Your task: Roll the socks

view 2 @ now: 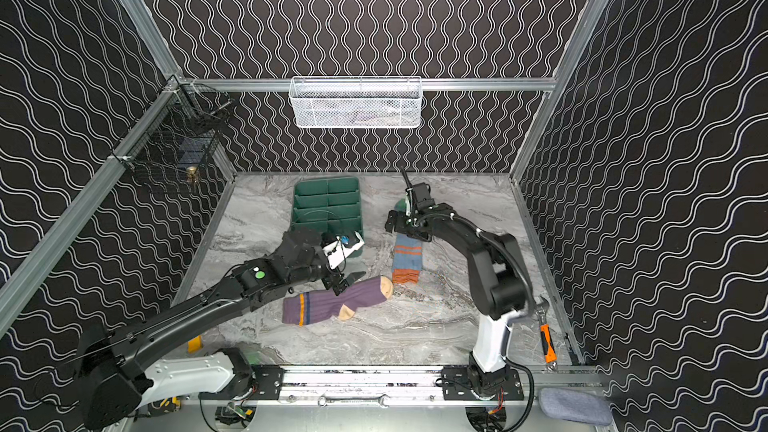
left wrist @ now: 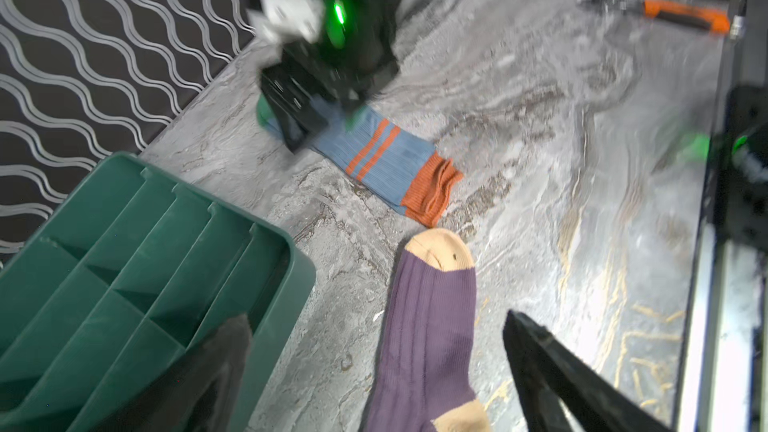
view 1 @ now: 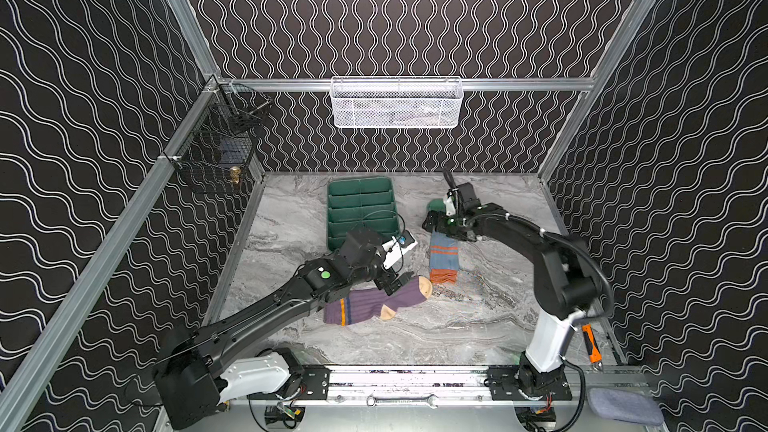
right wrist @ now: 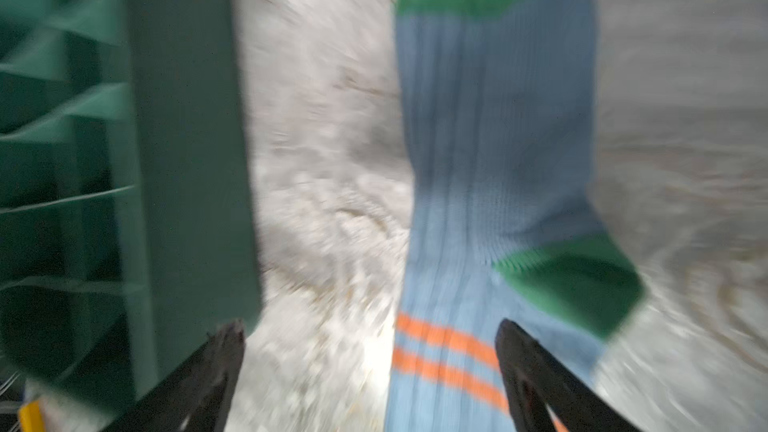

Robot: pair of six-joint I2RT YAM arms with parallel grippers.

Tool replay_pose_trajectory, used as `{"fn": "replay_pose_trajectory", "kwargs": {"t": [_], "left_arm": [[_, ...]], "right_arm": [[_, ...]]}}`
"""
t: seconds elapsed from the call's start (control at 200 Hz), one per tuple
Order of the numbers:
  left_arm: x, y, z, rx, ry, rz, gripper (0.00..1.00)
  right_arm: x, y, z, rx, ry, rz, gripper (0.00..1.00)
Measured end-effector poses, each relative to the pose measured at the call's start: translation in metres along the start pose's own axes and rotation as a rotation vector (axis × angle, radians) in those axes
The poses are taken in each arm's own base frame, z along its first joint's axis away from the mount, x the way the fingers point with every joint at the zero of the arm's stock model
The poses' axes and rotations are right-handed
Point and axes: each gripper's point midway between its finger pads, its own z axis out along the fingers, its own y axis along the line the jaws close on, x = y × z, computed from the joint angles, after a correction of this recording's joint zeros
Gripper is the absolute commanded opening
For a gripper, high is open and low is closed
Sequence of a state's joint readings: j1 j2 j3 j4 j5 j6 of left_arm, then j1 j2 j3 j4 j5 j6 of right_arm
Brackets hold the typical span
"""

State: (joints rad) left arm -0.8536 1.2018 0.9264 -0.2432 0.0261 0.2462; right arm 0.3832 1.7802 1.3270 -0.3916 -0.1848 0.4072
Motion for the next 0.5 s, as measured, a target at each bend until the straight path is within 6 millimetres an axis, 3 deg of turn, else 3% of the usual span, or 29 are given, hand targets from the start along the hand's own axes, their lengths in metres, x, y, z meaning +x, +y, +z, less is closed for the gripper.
{"fn": "replay_pose_trajectory", "kwargs": {"t": [0.065,0.13,0.215,0.36,0.5], "left_arm": [[0.0,-0.001,0.004,-0.003,0.016,0.014,0.94],[-0.006,0.004,0.002,-0.026,0.005,0.004,0.95],[-0.015,0.011,-0.011,-0.066,-0.037,-0.037,0.96],[-0.022,0.022,-0.041,-0.137,-0.118,-0.104,0.98],[-0.016,0.031,-0.061,-0.204,-0.142,-0.14,0.97]], "right_arm": [[-0.001,0.008,-0.023,-0.031,-0.035,-0.038,0.97],[0.014,0.01,-0.032,-0.034,-0.015,-0.05,0.96],[0.058,0.015,-0.027,-0.027,0.083,-0.079,0.93],[0.146,0.042,-0.017,-0.027,0.285,-0.205,0.86],[0.191,0.055,-0.012,-0.023,0.369,-0.256,0.81]]}}
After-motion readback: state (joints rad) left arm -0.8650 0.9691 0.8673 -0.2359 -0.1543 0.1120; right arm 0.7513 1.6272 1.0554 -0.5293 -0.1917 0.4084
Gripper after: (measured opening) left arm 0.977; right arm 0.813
